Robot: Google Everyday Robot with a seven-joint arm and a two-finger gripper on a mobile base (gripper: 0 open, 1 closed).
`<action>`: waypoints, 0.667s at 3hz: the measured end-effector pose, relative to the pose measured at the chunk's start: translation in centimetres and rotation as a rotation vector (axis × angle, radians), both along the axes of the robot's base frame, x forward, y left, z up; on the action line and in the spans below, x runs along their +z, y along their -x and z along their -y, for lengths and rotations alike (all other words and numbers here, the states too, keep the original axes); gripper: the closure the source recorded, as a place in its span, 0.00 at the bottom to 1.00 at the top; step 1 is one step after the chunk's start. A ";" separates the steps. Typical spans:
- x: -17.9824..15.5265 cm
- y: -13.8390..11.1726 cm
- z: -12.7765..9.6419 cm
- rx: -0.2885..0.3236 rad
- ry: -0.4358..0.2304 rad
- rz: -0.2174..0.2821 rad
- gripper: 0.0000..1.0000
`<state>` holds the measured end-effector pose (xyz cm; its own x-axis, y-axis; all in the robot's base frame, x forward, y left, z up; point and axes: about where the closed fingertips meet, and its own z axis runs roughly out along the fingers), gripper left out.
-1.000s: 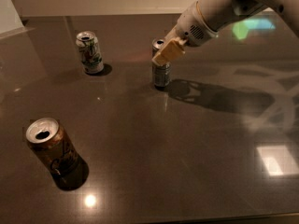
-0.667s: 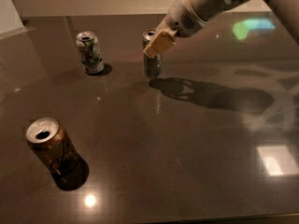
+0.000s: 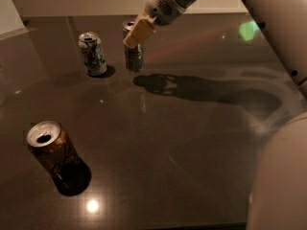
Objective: Move redbull can near 7up can
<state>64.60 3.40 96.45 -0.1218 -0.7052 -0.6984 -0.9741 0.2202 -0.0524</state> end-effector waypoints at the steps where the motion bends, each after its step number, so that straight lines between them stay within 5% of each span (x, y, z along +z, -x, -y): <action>1: -0.8 -0.8 -2.9 0.028 -0.016 -0.028 1.00; 2: -2.0 -1.4 -5.3 0.052 -0.022 -0.055 1.00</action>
Offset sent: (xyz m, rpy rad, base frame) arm 0.0208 0.0765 -0.0290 0.0304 0.0784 0.0726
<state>65.99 8.73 94.43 -0.1239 -0.6962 -0.7071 -0.9855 0.1697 0.0057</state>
